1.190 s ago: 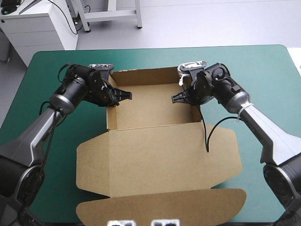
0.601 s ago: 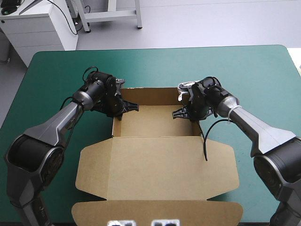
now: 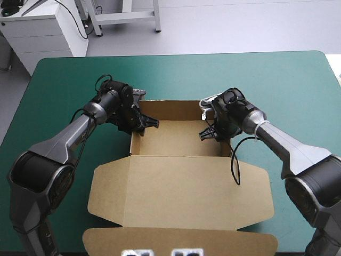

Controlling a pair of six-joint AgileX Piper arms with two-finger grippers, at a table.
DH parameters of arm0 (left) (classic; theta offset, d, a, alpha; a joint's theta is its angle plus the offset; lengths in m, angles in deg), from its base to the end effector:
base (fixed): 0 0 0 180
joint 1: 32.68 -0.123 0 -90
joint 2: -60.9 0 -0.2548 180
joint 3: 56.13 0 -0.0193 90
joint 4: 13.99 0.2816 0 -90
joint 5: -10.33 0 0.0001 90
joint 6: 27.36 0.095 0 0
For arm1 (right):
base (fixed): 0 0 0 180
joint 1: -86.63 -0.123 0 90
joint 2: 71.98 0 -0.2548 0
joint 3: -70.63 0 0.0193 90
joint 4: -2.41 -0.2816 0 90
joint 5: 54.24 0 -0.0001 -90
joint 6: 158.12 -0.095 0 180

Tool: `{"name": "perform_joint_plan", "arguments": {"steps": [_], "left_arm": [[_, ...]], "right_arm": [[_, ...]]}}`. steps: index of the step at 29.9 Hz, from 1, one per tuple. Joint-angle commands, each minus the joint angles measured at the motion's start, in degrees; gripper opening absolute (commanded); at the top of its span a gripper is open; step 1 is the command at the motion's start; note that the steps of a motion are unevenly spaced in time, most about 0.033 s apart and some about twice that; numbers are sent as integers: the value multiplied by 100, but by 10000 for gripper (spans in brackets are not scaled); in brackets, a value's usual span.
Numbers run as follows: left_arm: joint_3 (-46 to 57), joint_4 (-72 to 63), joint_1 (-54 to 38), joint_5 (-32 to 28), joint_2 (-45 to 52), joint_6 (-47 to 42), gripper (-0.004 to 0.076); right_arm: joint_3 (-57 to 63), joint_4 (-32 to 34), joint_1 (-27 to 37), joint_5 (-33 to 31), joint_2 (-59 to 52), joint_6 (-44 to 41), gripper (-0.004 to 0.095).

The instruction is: Fold the box

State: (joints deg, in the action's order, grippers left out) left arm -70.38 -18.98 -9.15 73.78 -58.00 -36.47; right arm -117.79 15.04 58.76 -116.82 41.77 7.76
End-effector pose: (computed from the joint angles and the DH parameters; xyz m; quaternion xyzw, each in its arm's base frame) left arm 0.3822 -0.1745 0.2009 0.1095 0.9877 -0.0682 0.0879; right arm 0.3619 0.1705 0.2094 -0.1581 0.9765 -0.0581 0.1344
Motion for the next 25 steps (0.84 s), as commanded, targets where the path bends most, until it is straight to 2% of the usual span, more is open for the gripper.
{"name": "perform_joint_plan", "arguments": {"steps": [1, 4, 14, 25], "left_arm": [[-68, -373, 86, -2, 170, 7, 505], [-68, -371, 86, -2, 205, 7, 589], [-414, -414, 86, 57, 481, 7, 593], [-951, -597, 86, 488, 501, 7, 593]], "right_arm": [[-161, 725, 47, -538, -213, -301, 512], [-295, 869, 47, -832, -213, -363, 530], [-929, 258, 47, -910, -269, -363, 512], [-1166, 303, 47, -910, -602, -363, 510]]}}
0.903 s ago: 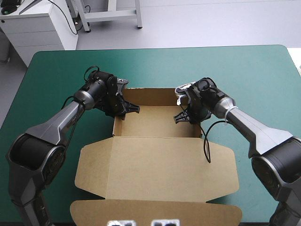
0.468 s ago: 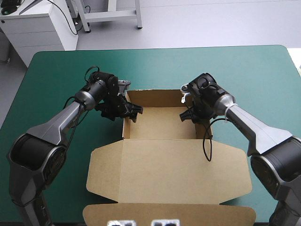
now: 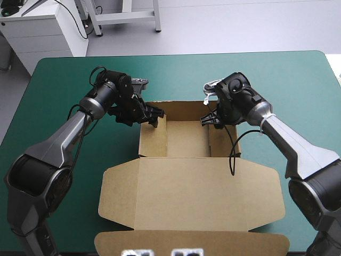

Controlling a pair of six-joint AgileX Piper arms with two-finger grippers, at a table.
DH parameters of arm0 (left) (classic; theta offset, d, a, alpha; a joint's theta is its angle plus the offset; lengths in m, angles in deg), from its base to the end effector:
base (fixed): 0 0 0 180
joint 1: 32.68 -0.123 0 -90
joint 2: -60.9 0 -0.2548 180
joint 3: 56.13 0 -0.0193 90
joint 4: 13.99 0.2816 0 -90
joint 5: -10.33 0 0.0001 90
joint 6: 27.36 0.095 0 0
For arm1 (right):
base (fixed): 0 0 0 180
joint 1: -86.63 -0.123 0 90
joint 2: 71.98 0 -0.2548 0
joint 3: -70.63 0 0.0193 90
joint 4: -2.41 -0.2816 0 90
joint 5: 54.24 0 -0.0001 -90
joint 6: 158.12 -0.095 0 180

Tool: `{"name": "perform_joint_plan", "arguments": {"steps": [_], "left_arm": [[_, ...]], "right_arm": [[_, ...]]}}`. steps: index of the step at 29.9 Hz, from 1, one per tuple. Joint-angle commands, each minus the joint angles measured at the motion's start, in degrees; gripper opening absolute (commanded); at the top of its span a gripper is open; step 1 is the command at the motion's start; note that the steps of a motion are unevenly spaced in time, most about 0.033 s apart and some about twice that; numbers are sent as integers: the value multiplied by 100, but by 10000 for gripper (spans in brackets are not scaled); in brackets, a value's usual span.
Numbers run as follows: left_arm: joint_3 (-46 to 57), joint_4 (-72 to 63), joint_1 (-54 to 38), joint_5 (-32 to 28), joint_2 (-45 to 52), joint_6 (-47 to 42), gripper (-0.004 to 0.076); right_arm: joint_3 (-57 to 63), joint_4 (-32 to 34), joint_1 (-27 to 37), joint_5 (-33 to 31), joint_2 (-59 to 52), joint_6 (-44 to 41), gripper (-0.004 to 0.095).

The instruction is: Fold the box

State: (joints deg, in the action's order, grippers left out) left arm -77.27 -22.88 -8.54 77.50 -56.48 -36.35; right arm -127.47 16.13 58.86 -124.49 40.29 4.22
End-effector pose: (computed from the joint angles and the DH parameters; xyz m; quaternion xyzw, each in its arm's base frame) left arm 0.3835 -0.1867 0.2478 0.1108 0.9805 -0.1129 0.1165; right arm 0.3677 0.1697 0.2686 -0.1113 0.9777 -0.0558 0.1693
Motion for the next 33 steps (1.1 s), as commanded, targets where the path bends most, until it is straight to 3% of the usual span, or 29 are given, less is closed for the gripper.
{"name": "perform_joint_plan", "arguments": {"steps": [1, 6, 11, 15, 17, 20, 25, 29, 33], "left_arm": [[-313, -243, 25, 178, 350, -5, 593], [-750, -311, 25, 661, 350, -5, 592], [-1268, -677, 25, 651, 551, 96, 592], [-1648, -692, 25, 651, 903, 219, 568], [-1777, -630, 25, 651, 1185, 219, 512], [-1817, -256, 25, 651, 1657, 580, 356], [-1793, 714, 25, 651, 2407, 664, 15], [-1623, 1203, 25, 651, 2896, 664, -8], [-1279, 1356, 25, 651, 3269, 710, -8]], "right_arm": [[-199, 192, 37, -144, -513, -9, 510], [-235, 192, 37, -144, -867, 6, 510], [-235, 192, 37, -144, -1341, 510, 508], [-235, 261, 37, -144, -1652, 413, 508], [-235, 452, 37, -144, -1740, 224, 508], [-235, 632, 93, -144, -1755, -102, 508], [-223, -372, 606, -144, -1553, 42, 508], [-223, -1112, 876, -133, -1279, 380, 508], [-223, -1243, 887, -133, -983, 454, 508]]}}
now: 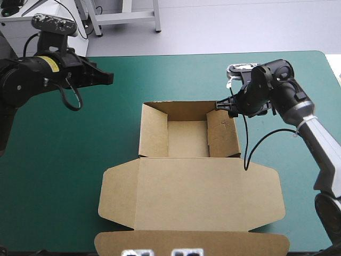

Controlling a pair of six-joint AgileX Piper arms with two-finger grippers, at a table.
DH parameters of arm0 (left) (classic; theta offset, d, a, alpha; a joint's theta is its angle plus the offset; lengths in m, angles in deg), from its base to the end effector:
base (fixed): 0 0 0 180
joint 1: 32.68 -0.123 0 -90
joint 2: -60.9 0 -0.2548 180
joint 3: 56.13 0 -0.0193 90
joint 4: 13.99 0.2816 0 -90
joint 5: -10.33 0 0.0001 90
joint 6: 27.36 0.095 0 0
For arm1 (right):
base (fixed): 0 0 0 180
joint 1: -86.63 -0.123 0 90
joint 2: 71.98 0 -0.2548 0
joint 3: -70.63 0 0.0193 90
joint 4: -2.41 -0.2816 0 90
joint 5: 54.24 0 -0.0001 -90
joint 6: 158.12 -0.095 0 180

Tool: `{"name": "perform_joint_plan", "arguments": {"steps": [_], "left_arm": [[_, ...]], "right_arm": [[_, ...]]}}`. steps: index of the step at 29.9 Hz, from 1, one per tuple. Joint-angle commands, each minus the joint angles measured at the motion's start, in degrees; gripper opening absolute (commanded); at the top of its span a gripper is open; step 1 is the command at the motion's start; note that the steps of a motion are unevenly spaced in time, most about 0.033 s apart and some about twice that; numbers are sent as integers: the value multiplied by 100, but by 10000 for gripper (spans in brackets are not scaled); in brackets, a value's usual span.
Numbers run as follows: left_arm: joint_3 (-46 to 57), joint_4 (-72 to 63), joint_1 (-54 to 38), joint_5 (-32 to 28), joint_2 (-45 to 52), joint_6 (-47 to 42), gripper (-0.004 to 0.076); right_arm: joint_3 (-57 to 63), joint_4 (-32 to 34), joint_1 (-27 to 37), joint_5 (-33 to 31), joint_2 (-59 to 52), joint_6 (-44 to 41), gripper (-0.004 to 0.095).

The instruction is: Fold the box

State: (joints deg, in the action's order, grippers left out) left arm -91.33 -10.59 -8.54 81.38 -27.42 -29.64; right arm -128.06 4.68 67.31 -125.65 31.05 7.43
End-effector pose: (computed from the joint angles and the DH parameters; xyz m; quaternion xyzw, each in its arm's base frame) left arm 0.2619 -0.1115 0.5088 0.1629 0.8681 -0.0784 0.4623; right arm 0.3548 0.1206 0.3316 -0.0438 0.9765 0.0422 0.2067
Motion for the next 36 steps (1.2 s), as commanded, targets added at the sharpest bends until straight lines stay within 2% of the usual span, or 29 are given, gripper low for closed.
{"name": "perform_joint_plan", "arguments": {"steps": [1, 14, 16, 18, 21, 22, 29, 32, 36], "left_arm": [[291, 127, 25, 263, 469, 63, -8], [3305, 99, 25, -505, 2289, -119, -8], [3826, 99, 25, -702, 2638, -119, -8], [4286, 99, 25, -846, 2941, -119, -8], [4940, 99, 25, -945, 3396, -119, -8], [5152, 99, 25, -965, 3536, -149, -8], [6103, 57, 25, -957, 4190, -371, -8], [6255, 40, 25, -922, 4345, -422, -8], [6271, -37, 25, -805, 4360, -422, -8]], "right_arm": [[-163, -167, 43, -16, 39, 178, 508], [-163, -406, 56, 112, 1183, 609, 495], [-163, -471, 56, 126, 1288, 703, 423], [-163, -460, 56, 137, 1368, 703, 300], [-163, -290, 56, 257, 1423, 565, 13], [-163, -227, 56, 331, 1423, 441, -13], [-174, 187, 403, 695, 1304, 199, -20], [-219, 187, 864, 710, 1216, 186, -20], [-495, 260, 1788, 673, 1201, 186, -20]]}}
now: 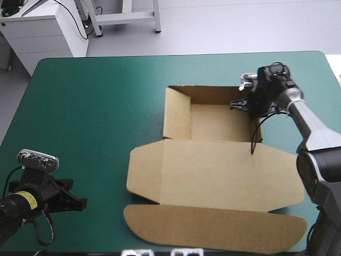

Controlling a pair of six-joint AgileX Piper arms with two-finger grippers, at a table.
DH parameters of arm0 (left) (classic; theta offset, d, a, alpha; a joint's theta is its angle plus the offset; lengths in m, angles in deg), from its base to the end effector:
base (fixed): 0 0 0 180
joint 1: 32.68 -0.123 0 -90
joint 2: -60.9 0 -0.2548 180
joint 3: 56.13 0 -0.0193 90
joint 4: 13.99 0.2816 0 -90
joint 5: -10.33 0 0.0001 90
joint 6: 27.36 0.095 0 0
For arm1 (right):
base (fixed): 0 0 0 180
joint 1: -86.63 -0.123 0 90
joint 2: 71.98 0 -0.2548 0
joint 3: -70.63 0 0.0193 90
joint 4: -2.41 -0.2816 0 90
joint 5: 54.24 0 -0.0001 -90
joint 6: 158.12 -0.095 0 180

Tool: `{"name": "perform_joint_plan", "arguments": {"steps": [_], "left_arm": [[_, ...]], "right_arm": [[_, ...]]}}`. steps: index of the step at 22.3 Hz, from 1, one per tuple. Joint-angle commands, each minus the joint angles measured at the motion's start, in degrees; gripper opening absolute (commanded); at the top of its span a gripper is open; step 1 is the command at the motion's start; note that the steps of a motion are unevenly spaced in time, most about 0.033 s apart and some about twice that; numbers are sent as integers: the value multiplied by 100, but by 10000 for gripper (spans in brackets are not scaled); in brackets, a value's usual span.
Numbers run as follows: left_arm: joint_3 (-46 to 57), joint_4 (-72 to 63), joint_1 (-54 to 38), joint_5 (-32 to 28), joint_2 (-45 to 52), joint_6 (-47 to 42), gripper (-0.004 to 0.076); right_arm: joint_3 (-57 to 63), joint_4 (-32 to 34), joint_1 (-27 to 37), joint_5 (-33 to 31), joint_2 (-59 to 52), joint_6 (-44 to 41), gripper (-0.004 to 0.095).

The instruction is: Fold the box

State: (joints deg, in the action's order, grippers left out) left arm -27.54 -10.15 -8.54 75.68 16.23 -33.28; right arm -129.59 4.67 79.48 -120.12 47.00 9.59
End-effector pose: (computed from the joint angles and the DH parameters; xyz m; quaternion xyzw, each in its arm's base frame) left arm 0.1352 -0.0543 0.3306 0.1503 0.9228 -0.0593 0.3498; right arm 0.4269 0.0501 0.2305 0.0389 0.9901 0.0039 0.1349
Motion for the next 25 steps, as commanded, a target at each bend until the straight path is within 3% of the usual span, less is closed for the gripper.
{"name": "perform_joint_plan", "arguments": {"steps": [1, 8, 12, 19, 20, 25], "left_arm": [[-109, -93, 25, -235, -5, -58, -8], [-109, -198, 25, -246, -5, -58, -8], [-109, -198, 25, -246, -5, -58, -8], [-109, -513, 25, -235, -5, -58, -8], [-109, -513, 25, -245, -5, -58, -8], [-100, -513, 25, -235, -5, -58, -8]], "right_arm": [[-423, 260, 780, 161, -394, -30, -20], [-694, 239, 2546, 868, -330, -349, -20], [-704, 249, 3548, 827, 34, -396, -20], [-716, 303, 4126, 797, 534, -273, -9], [-716, 336, 4126, 740, 563, -104, 16], [-768, 428, 4126, 308, 502, 318, 381]]}}
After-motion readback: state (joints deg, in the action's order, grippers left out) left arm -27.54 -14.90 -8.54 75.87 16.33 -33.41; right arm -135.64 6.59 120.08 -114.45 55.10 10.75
